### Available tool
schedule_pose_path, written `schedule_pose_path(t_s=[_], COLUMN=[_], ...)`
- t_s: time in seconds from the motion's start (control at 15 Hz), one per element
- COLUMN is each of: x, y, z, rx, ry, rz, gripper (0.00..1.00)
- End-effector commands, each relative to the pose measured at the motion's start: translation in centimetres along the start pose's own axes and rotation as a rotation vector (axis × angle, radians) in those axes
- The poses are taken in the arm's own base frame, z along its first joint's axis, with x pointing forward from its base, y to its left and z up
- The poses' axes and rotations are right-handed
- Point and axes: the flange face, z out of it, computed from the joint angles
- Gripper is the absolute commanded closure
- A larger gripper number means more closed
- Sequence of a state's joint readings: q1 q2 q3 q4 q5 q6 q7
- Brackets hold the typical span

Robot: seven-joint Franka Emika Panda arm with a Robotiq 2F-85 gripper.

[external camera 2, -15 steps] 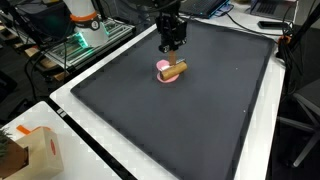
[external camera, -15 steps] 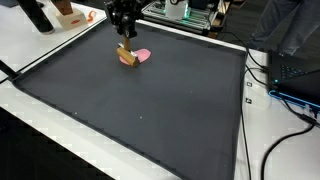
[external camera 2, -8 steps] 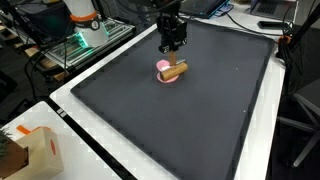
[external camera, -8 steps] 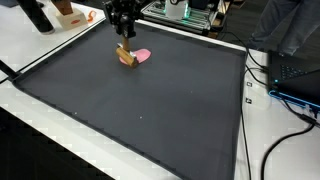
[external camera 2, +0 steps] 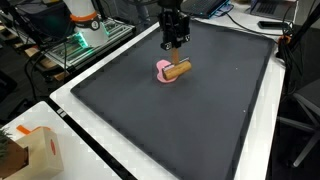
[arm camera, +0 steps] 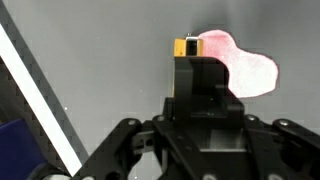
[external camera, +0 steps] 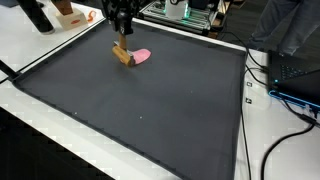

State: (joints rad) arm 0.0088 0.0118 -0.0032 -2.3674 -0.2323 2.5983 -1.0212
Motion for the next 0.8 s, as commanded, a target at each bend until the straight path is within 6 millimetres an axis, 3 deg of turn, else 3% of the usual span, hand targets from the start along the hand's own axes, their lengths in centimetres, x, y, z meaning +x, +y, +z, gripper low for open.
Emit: schedule_pose_path(t_s=[0.0, 0.4, 0.73], x=[-0.2, -1.1, -4.2], y=[0.2, 0.5, 1.1], z=[-2.4, -6.2, -9.0], rx=[-0.038, -0.021, 0.099], ry=[0.004, 0.015, 0.038], rz=[0.035, 0.223, 0.43], gripper=[0.76, 0.76, 0.76])
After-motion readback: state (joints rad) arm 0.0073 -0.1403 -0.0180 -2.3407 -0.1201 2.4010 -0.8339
